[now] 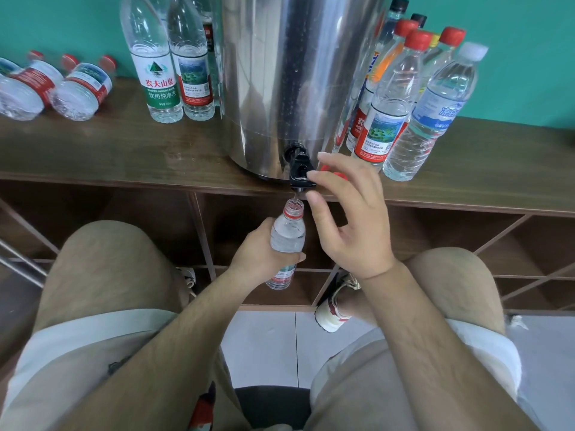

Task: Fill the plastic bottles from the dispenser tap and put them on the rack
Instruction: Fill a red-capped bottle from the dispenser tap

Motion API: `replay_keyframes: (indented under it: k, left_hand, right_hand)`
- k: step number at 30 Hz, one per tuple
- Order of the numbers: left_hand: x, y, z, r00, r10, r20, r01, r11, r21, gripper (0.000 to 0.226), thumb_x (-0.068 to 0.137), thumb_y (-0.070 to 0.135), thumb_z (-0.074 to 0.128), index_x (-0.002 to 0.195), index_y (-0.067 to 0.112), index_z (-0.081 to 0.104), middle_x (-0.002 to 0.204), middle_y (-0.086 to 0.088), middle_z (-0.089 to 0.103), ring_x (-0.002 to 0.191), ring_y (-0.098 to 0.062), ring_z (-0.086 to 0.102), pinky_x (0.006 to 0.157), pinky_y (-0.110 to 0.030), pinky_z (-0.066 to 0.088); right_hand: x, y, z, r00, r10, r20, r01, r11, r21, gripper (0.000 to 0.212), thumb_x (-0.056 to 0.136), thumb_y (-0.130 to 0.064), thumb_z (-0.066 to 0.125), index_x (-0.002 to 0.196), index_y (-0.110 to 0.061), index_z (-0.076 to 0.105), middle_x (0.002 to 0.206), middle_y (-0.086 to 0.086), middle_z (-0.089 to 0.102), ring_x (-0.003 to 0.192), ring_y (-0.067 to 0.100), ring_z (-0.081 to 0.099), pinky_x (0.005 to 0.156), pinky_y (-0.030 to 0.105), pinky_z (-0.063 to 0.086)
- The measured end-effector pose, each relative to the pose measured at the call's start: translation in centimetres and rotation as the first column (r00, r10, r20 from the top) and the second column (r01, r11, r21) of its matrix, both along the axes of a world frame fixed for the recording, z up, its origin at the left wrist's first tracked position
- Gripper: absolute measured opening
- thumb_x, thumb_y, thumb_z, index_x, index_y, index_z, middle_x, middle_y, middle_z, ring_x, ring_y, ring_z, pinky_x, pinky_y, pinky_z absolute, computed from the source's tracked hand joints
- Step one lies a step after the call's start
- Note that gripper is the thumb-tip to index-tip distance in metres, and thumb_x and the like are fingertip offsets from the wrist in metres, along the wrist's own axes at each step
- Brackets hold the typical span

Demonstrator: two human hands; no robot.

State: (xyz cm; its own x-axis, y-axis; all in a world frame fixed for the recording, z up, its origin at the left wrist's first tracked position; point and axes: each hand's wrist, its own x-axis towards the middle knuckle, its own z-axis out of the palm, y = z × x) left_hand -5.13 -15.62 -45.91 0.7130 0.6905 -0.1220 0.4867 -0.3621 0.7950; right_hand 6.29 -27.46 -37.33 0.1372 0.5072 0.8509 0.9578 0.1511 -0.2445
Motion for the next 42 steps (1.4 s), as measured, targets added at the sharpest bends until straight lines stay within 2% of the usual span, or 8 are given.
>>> replay_keyframes:
  k: [3,9,23,29,32,36,40,42]
  left_hand:
    - [-0.06,-0.01,-0.04,1.000,0.014,0.018,-0.013,1.000,-0.012,0.069,0.078,0.040,0.089,0.134,0.024,0.051,0.121,0.004,0.066,0.111,-0.018,0.066,0.098,-0.041,0.057]
    - [-0.05,-0.12,-0.01,0.999,0.017,0.031,-0.016,1.000,-0.024,0.069,0.077,0.040,0.089,0.133,0.024,0.051,0.122,0.004,0.066,0.113,-0.019,0.066,0.099,-0.043,0.057]
    - [-0.10,-0.15,0.28,0.999,0.031,0.042,-0.029,0.999,-0.030,0.068,0.078,0.039,0.090,0.132,0.024,0.053,0.122,0.004,0.067,0.113,-0.019,0.067,0.100,-0.042,0.057]
    - [0.05,-0.10,0.14,0.999,0.029,0.016,-0.029,1.000,0.000,0.070,0.079,0.043,0.088,0.135,0.023,0.051,0.127,0.002,0.066,0.114,-0.020,0.066,0.101,-0.041,0.056]
    - [0.04,-0.13,0.25,0.999,0.030,0.023,-0.030,1.000,-0.007,0.069,0.079,0.041,0.088,0.135,0.023,0.051,0.127,0.002,0.066,0.115,-0.021,0.066,0.102,-0.043,0.056]
    - [-0.04,-0.14,0.27,0.999,0.033,0.036,-0.032,0.999,-0.016,0.068,0.079,0.039,0.089,0.135,0.022,0.052,0.127,0.001,0.066,0.116,-0.021,0.066,0.102,-0.044,0.056]
    - [-0.04,-0.25,0.19,0.999,0.032,0.038,-0.031,0.999,-0.017,0.068,0.079,0.038,0.089,0.134,0.023,0.052,0.126,0.002,0.066,0.116,-0.021,0.066,0.102,-0.044,0.056]
    - [-0.01,-0.21,0.13,0.999,0.031,0.041,-0.031,0.999,-0.017,0.068,0.079,0.038,0.089,0.135,0.023,0.052,0.126,0.003,0.066,0.116,-0.020,0.066,0.102,-0.044,0.056]
  right_hand:
    - [0.18,0.11,0.40,1.000,0.003,0.028,-0.002,1.000,-0.023,0.018,0.099,-0.003,0.068,0.115,0.001,0.073,0.129,0.016,0.068,0.119,0.037,0.062,0.111,0.034,0.039]
    - [0.45,0.24,0.67,0.998,0.067,0.012,-0.066,0.995,-0.069,0.021,0.100,-0.002,0.066,0.120,-0.001,0.072,0.135,0.011,0.067,0.125,0.031,0.061,0.112,0.035,0.041]
    - [0.10,0.48,0.52,0.999,0.038,0.010,-0.037,0.998,-0.049,0.026,0.101,-0.002,0.064,0.126,0.001,0.071,0.133,0.013,0.067,0.125,0.024,0.062,0.111,0.034,0.046]
    - [0.00,0.56,0.42,1.000,0.018,-0.004,-0.018,0.999,-0.028,0.036,0.091,0.020,0.064,0.121,0.003,0.072,0.132,0.015,0.068,0.126,0.021,0.063,0.110,0.027,0.047]
    - [-0.06,0.57,0.49,1.000,0.005,0.000,-0.005,1.000,-0.022,0.038,0.089,0.022,0.064,0.121,0.003,0.073,0.132,0.015,0.069,0.124,0.023,0.065,0.109,0.030,0.050]
    - [-0.10,0.65,0.56,1.000,0.025,-0.011,-0.025,1.000,-0.010,0.040,0.088,0.026,0.062,0.120,0.005,0.072,0.131,0.016,0.069,0.124,0.022,0.065,0.108,0.025,0.049]
    - [0.00,0.56,0.55,1.000,0.021,-0.008,-0.021,1.000,-0.016,0.038,0.089,0.022,0.063,0.120,0.003,0.073,0.131,0.015,0.069,0.124,0.024,0.066,0.105,0.036,0.054]
    - [0.02,0.48,0.60,1.000,0.014,-0.007,-0.014,1.000,-0.015,0.039,0.088,0.024,0.063,0.120,0.003,0.073,0.131,0.015,0.070,0.123,0.023,0.066,0.106,0.033,0.053]
